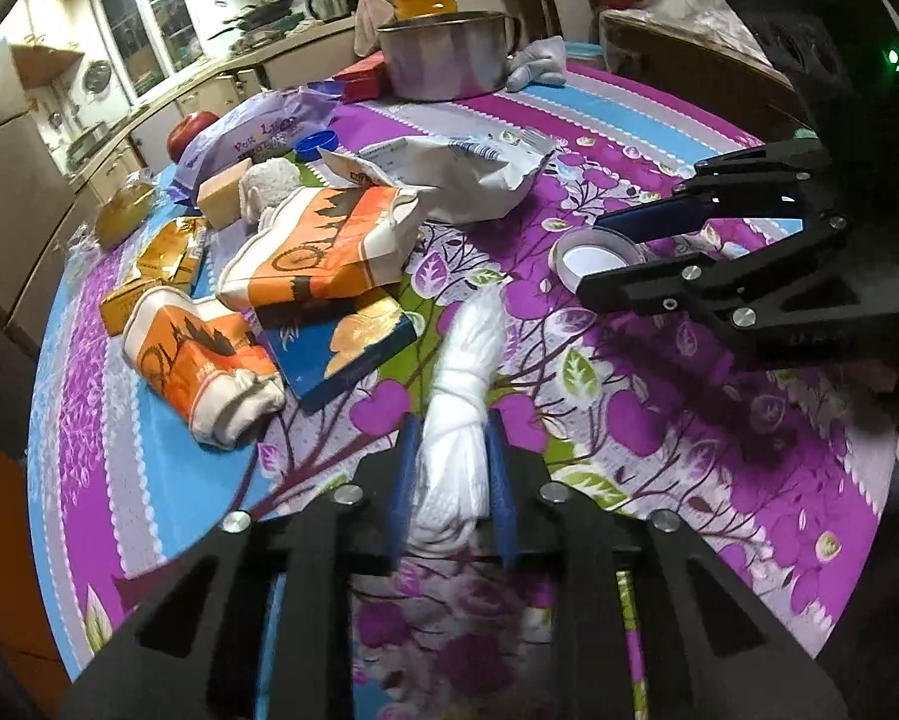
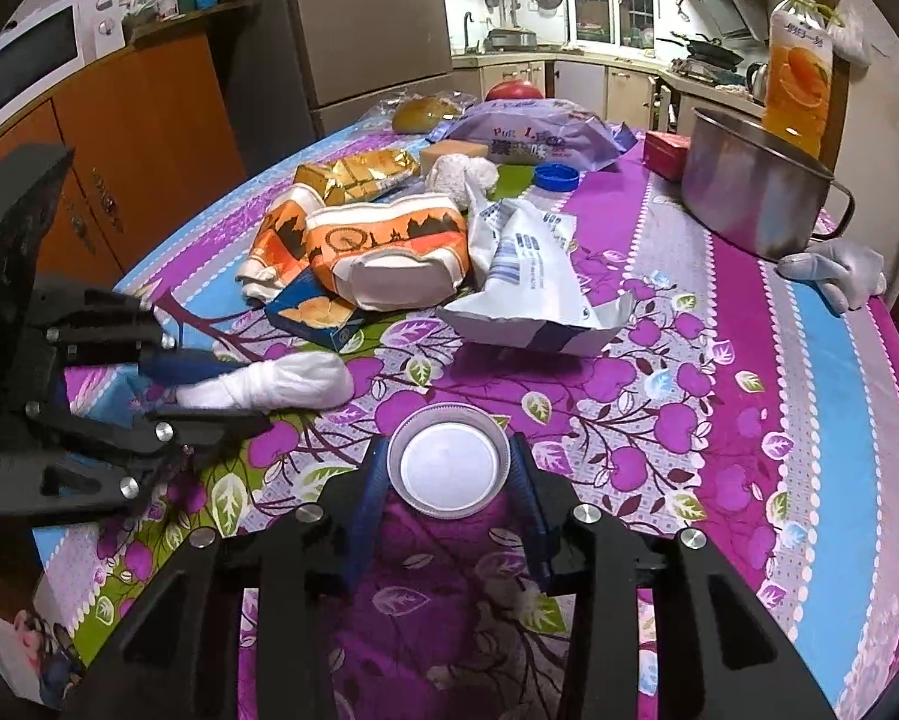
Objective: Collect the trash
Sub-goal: 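Grasp the white cloth bundle with the left tool while the right tool grasps the white round tub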
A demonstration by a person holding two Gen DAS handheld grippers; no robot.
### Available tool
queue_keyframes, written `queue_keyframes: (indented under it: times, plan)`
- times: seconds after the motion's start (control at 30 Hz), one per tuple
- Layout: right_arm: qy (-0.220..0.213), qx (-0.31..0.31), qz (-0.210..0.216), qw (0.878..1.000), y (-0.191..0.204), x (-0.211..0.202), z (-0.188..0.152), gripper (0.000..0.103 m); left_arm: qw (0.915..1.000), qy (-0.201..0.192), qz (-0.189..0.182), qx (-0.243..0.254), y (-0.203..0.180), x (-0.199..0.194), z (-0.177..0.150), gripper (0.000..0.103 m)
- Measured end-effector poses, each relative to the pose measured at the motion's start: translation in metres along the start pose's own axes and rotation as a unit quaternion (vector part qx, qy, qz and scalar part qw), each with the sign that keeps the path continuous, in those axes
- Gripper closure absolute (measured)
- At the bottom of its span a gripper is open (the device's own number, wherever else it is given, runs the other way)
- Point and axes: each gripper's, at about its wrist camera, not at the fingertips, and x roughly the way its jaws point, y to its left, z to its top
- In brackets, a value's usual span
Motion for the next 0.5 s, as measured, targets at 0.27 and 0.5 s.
queue_keyframes:
  times: [0.27,0.5]
  plan:
    - [-0.047,0.014,-0.033,0.998,0.005,-0.023,-0.006,0.062,0.9879,-0.045,0.063,-0.134,-0.006,-0.027,-0.013,0.083]
    - [-0.135,0.033,-0.079,0.987,0.019,-0.077,-0.005,0.062,0.9595,-0.099,0.151,-0.217,-0.013,-0.072,-0.011,0.083]
